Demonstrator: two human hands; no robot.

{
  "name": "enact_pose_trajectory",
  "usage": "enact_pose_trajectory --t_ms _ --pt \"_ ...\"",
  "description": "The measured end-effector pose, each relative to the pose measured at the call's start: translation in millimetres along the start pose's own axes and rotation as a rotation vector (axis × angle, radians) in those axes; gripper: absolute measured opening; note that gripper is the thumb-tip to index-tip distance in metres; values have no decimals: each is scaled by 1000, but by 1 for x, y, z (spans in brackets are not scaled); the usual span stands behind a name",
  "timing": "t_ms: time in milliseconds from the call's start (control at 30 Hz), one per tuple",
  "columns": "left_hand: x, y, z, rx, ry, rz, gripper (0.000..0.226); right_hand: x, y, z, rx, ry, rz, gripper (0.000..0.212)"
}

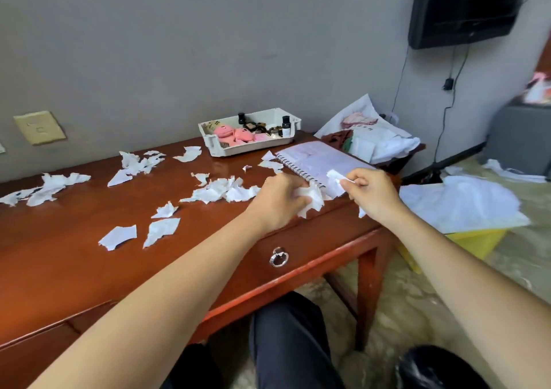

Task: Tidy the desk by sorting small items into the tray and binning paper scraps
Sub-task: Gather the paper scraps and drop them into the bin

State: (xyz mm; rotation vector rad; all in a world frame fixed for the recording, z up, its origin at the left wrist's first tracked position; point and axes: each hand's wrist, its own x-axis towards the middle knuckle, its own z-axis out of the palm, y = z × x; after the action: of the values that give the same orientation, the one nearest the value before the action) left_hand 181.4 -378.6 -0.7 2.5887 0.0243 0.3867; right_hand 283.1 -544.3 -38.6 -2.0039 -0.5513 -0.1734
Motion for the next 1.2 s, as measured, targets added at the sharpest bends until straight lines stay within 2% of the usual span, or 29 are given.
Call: enact_pose_trajectory --t_ms 167,300,400,567,767,933,1067,1200 --pt "7 41 66 -65 -174 138 10 -38 59 -44 -23 85 125 17" --pt "8 61 123 -136 -321 159 12 -66 105 -66 -60 125 232 25" --pt "6 68 164 -144 -412 162 16 -89 142 -74 -79 131 324 21" --pt "-3 62 238 -223 -554 47 28 -133 203 -74 -93 89 486 19" --pt "-18 42 334 -266 -670 -159 14 -180 272 -63 -145 56 701 19" --pt "-36 34 395 -169 -776 -246 30 -205 316 -51 -221 -25 883 17" --pt "-46 33 434 -52 -843 -335 31 -219 346 -40 -245 -70 1018 20" --pt "-49 39 456 -19 -895 -339 22 -228 365 -33 -289 -101 1106 31"
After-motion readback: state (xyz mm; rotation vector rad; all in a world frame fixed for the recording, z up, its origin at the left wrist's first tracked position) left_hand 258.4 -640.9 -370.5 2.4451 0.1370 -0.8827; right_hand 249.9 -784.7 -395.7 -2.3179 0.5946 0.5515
